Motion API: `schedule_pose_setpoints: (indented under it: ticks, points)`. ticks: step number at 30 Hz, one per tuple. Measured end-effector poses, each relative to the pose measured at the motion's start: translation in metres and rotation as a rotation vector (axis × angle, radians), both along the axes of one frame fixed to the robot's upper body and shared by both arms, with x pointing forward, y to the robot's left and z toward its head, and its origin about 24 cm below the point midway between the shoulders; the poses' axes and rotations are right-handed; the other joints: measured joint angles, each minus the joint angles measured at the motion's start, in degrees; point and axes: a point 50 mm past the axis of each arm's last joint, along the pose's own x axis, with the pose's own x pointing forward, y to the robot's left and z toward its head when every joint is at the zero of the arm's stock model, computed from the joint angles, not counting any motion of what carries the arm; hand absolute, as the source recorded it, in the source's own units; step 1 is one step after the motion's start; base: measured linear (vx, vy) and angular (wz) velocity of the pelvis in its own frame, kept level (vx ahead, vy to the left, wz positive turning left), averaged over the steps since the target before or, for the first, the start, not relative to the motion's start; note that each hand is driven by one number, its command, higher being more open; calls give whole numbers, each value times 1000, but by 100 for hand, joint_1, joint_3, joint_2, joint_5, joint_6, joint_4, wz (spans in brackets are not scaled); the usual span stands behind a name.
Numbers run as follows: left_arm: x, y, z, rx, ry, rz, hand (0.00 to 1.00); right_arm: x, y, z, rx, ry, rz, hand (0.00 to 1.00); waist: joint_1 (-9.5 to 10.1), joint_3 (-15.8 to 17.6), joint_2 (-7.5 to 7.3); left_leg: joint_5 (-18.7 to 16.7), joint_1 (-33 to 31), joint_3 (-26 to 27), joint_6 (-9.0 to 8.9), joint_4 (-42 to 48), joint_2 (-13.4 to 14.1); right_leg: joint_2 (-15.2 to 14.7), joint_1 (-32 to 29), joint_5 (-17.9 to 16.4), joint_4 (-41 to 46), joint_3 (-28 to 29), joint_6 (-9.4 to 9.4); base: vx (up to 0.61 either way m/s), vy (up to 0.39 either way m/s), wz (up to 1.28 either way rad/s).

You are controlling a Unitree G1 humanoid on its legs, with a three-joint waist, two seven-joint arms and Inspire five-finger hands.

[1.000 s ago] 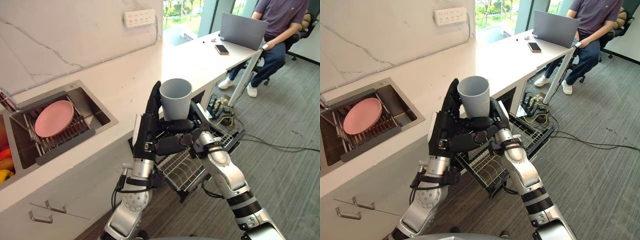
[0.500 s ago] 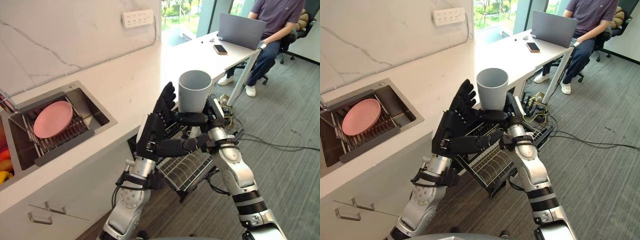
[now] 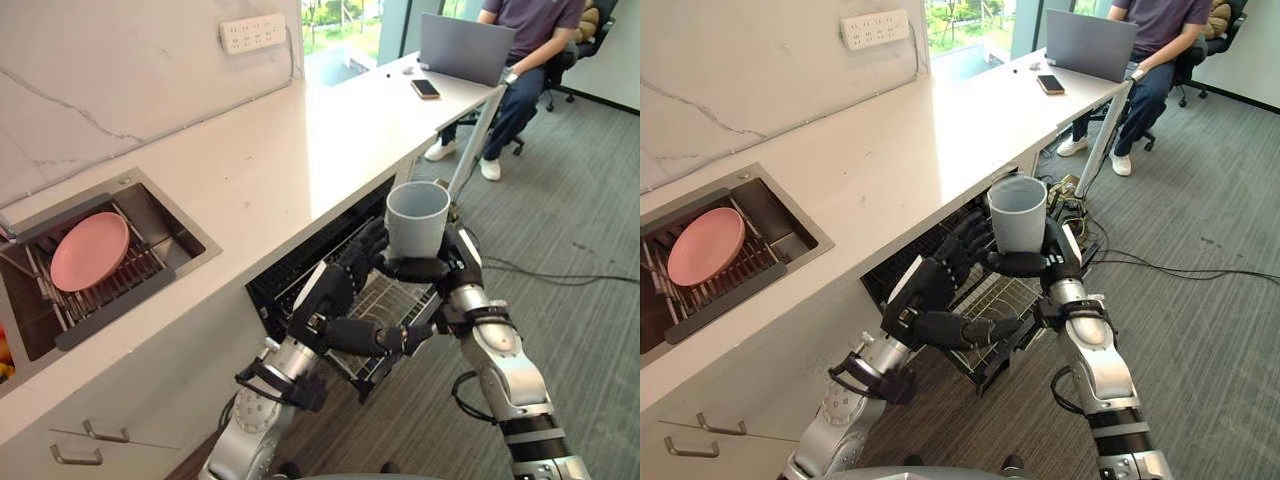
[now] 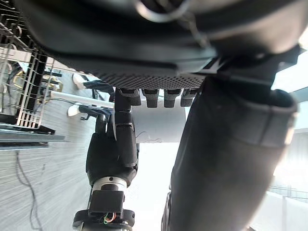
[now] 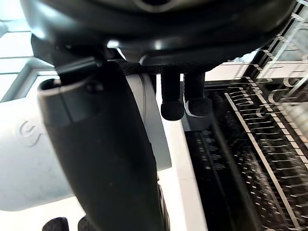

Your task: Walk over to the sink, pick up the cup, carry it to the dishwasher, place the cup inside the dishwasher, then close the dishwasher door

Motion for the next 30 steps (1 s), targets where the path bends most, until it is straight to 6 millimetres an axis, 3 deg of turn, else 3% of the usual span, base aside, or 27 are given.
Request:
schedule_pose_setpoints:
  ticks: [5,8,10,12,25,30]
  points:
    - [-9,7,-20,20,124,-28,100,-8,-11,-14,-38,74,-12,0,-36,27,44,1,-72,-54,0,37,2,-2,-23,-1,0,-58,1,-22,-12,6]
    - [-25,20,-65,142,368,-48,100,-6,-25,-6,-24,39,-75,0,-48,56,92,2,-91,-71,1,40,-3,-7,-30,-3,0,-91,3,-10,-4,2]
    - [-51,34,-100,224,580,-47,100,-6,-39,1,-13,12,-134,0,-43,71,84,2,-102,-96,1,33,-3,-8,-31,-6,0,-123,8,5,-8,5]
    - [-66,42,-112,268,670,-59,100,-6,-47,5,-17,1,-168,0,-32,94,84,4,-120,-124,5,32,-19,-23,-33,-7,-1,-158,10,-2,1,9]
    - [-69,41,-109,240,686,-152,100,-8,-52,-5,-5,59,-175,0,-19,193,52,53,-134,-267,57,-27,-98,-95,8,-10,0,-302,40,-14,6,6]
    - [-76,47,-124,268,761,-116,100,-11,-55,-24,4,181,-143,0,2,240,26,60,-135,-340,66,-27,-117,-114,52,-15,0,-386,49,-5,2,7]
